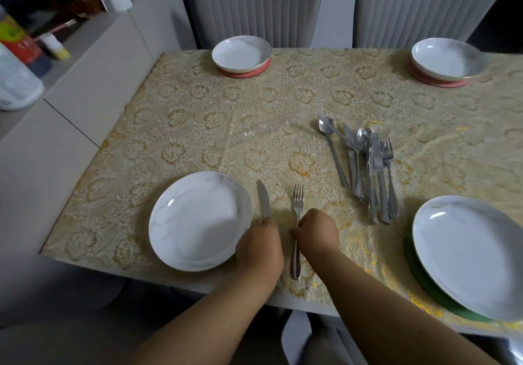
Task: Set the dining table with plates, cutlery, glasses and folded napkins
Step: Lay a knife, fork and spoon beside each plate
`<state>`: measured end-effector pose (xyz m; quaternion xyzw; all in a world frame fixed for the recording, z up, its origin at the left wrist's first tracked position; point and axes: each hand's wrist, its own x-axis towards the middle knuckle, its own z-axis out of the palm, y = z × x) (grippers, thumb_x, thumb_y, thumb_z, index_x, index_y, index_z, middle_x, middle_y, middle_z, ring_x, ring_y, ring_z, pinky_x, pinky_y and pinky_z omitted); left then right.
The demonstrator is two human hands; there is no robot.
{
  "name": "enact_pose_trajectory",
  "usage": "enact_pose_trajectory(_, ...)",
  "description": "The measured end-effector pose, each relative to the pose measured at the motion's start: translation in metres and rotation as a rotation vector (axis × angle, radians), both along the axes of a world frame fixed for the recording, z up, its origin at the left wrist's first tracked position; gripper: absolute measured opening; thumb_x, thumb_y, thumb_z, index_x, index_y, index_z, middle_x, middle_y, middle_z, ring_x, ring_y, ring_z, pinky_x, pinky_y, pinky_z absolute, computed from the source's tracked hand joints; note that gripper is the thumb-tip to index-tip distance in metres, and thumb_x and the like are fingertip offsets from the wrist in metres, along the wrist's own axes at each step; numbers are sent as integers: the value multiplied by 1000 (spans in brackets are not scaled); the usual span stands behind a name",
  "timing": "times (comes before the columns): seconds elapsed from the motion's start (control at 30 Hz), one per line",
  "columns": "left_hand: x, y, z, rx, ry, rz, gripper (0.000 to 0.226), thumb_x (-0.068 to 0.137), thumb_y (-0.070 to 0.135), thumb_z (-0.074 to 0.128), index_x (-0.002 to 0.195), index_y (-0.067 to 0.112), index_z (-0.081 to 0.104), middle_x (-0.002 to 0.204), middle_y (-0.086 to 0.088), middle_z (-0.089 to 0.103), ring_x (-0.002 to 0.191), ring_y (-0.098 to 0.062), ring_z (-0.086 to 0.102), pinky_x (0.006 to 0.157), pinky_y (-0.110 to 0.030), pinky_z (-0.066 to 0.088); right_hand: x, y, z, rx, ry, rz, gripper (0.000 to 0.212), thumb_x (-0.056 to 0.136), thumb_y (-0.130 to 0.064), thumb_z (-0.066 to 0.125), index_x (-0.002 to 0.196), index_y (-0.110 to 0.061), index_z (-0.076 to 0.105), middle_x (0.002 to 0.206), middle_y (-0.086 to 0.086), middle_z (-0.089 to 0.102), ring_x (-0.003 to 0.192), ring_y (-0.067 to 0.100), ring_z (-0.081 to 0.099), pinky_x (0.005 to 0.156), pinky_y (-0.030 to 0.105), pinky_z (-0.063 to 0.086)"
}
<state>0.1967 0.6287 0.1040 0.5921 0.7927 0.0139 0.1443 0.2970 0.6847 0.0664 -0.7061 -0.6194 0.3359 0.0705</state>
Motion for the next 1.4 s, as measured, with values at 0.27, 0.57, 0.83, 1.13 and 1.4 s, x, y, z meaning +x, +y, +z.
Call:
enact_pose_trajectory(0.27,5,8,-1,42,-63,26,24,74,6,73,96,12,66,93,-5,64,82,-20,65,65,-26,51,30,76,33,231,-111,-112,26,95,-22,55,113,-4,55,106,12,62,94,26,62,81,37,54)
enact_pose_trajectory(0.57,28,17,-6,66,-129,-27,21,94,27,52,110,13,56,107,-7,59,97,-22,58,78,-28,44,36,114,29,87,-294,-56,25,96,2,40,114,4,57,113,20,63,103,32,63,86,38,52)
enact_pose_trajectory(0.83,19,22,-14,-95,-406,187,30,54,13,82,72,4,60,62,-11,58,48,-18,56,41,-17,39,43,125,34,97,-298,-33,30,96,-3,43,123,4,52,121,18,59,110,33,59,89,38,49)
enact_pose_trajectory(1.13,17,25,-18,116,-11,-17,18,65,6,77,76,6,63,70,-11,62,56,-21,61,45,-22,42,40,86,37,-208,-138,80,10,90,-8,57,80,-5,57,84,11,62,79,23,64,70,30,55)
enact_pose_trajectory(1.4,28,18,-32,12,-235,44,15,95,12,52,107,12,59,100,-5,65,90,-22,62,66,-26,42,63,-1,31,-374,-156,138,23,91,-19,61,71,-11,53,63,1,61,49,8,61,46,20,50)
